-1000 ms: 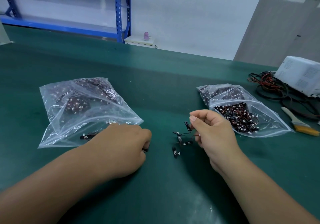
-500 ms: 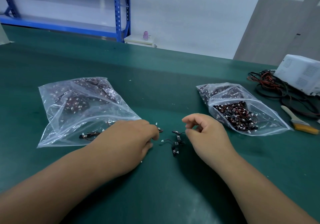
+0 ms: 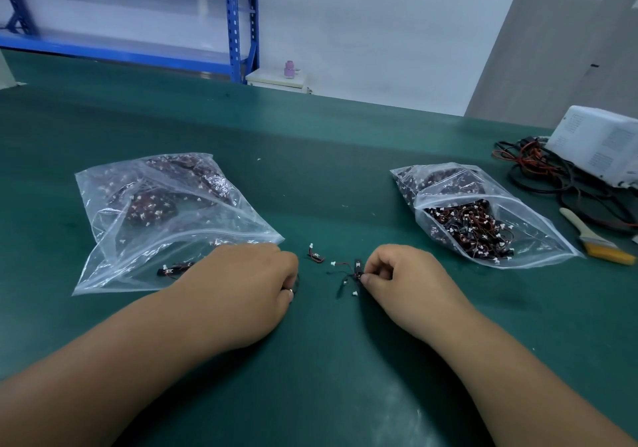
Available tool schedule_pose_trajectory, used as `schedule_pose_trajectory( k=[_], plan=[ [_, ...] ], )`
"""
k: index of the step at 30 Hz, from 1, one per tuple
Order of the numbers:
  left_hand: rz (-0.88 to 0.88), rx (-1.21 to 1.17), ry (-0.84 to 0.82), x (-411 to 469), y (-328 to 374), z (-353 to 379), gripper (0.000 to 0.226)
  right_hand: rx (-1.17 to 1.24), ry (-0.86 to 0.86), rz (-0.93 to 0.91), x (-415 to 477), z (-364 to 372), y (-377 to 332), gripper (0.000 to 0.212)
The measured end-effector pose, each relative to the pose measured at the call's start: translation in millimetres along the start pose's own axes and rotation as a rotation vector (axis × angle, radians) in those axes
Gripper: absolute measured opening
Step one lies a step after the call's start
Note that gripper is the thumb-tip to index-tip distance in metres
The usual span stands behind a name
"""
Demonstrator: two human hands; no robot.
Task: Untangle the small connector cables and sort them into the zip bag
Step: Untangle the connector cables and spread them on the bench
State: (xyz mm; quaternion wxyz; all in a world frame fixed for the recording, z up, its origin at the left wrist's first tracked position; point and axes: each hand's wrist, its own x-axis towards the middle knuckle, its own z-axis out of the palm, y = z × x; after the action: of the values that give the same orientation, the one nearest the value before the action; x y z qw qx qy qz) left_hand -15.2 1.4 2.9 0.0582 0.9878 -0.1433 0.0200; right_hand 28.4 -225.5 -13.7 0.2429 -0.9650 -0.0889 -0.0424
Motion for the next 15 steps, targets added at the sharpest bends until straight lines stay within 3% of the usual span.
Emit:
schedule_pose_trajectory(
  k=[4,11,15],
  plan=[
    [-0.006,0.013,-0.012,-0.4,1.2,-1.3,0.010,-0.002,0.027,0.025,0.4,0.2,2.0,0.013],
    [0.002,-0.008,0.037,-2.0,4.2,-2.0,0.014,0.424,0.149,0.057,3.4,3.4,-2.4,0.012],
    [0.044,-0.033,0.093,0.1,5.9,1.2,0.032,0.491,0.154,0.080,9.0,7.5,-6.3,0.019]
  ],
)
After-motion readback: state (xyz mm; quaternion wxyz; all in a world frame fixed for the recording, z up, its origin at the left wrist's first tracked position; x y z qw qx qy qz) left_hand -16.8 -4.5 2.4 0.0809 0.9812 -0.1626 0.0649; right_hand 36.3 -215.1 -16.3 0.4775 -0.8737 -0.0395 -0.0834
